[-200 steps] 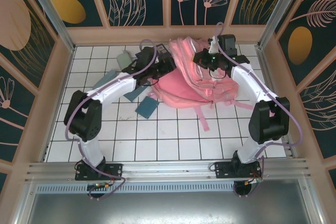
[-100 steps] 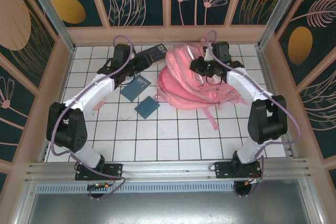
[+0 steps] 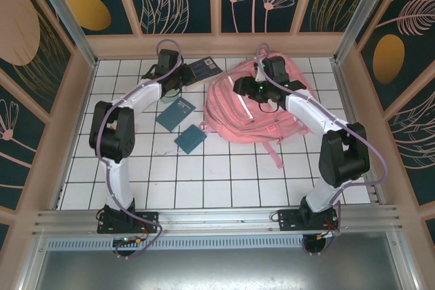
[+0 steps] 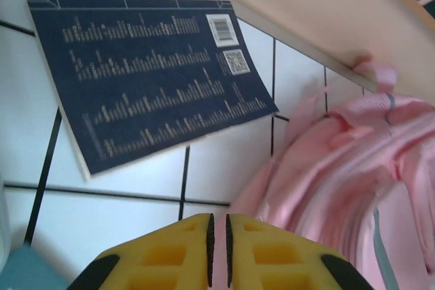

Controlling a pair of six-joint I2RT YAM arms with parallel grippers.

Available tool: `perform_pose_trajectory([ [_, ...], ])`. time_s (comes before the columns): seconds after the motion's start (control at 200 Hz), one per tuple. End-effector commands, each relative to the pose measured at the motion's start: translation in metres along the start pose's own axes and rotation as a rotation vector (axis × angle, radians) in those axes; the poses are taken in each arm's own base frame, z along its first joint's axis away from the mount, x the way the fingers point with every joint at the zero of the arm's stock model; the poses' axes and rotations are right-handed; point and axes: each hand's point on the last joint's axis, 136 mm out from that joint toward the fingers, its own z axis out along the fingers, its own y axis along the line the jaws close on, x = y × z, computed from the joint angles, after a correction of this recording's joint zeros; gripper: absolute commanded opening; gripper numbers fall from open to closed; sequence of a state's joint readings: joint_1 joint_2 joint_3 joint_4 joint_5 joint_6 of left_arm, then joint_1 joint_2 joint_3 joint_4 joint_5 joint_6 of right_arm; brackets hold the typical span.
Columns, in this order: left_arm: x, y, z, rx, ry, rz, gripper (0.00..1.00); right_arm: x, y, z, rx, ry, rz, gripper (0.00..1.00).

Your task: Pack the student bag

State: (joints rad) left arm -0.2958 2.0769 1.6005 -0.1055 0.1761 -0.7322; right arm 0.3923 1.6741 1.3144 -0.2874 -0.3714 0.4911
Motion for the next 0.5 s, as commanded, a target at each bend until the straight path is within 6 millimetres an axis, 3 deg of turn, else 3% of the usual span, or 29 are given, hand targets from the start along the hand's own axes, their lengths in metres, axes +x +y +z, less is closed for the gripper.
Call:
perform_pose_trajectory([
  [0.0, -0.016, -0.003, 0.023, 0.041, -0.005, -0.018, 0.12, 0.005, 0.012, -0.009, 0.019, -0.029, -0.018, 0.65],
  [0.07, -0.019, 0.004, 0.041, 0.034, 0.007, -0.026, 0.11, 0.009, 0.018, -0.009, 0.016, -0.034, -0.022, 0.72],
  [0.105, -0.018, 0.009, 0.050, 0.029, 0.016, -0.027, 0.11, 0.011, 0.022, -0.009, 0.012, -0.036, -0.024, 0.82],
  [0.205, -0.020, 0.023, 0.075, 0.004, 0.037, -0.029, 0.11, 0.015, 0.030, -0.008, 0.007, -0.042, -0.030, 0.85],
  [0.24, -0.020, 0.030, 0.082, -0.014, 0.046, -0.028, 0.12, 0.018, 0.032, -0.006, 0.008, -0.039, -0.031, 0.98],
  [0.34, -0.016, 0.051, 0.100, -0.063, 0.077, -0.017, 0.12, 0.023, 0.039, -0.004, 0.003, -0.039, -0.037, 0.99],
  [0.495, 0.001, 0.084, 0.111, -0.116, 0.130, -0.031, 0.11, 0.034, 0.047, 0.007, 0.001, -0.021, -0.048, 0.99],
])
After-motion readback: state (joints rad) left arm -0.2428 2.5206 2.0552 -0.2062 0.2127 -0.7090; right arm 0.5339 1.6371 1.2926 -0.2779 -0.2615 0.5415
